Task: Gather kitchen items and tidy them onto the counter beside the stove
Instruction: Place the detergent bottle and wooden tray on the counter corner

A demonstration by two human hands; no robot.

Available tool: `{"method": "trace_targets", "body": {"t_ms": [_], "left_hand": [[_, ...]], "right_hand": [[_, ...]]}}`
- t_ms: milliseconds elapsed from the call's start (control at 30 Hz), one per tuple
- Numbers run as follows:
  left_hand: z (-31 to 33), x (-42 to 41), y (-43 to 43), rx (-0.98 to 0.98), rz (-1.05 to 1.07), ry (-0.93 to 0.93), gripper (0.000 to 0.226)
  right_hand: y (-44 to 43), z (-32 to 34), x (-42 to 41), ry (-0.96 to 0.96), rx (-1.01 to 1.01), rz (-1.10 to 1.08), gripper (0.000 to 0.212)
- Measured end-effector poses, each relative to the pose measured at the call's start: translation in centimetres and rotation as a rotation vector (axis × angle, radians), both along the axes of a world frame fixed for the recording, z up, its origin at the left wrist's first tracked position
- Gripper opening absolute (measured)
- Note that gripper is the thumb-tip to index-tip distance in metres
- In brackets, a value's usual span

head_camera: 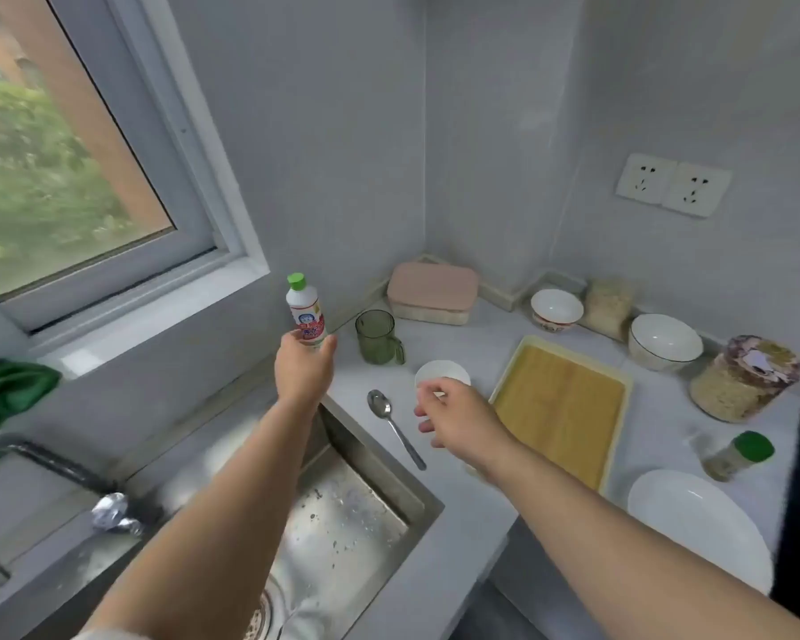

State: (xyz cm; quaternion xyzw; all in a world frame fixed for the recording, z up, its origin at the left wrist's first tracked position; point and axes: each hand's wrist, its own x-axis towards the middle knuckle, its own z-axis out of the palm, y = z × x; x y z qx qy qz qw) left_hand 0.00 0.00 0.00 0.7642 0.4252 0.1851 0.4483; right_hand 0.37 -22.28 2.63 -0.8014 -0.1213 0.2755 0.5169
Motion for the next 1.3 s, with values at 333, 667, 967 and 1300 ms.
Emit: {"method": "trace_targets", "body": {"t_ms": [333,667,967,1300], "left_hand": [[-3.9,9.5,9.2,-0.087,0.151,0.067,0.081],[-5.4,11.2,9.4,0.002,0.182,0.025,0.062],[0.3,3.8,0.7,0.294,0.038,-0.190,0.059],[4.5,2.8,-9.3,0.064,-0.536,-0.242,0.054]], "right_hand": [[3.1,-2.4,3.3,0.130,0.075,-0.236,0.019],[1.0,-6.0,4.4,0.412,0.049,-0.446,0.019],[-5.7,-12.4,1.2,0.961,0.138,-0.949,0.027],[-9.0,-15.1,1.0,1.019,0.123,-1.000,0.028]]}}
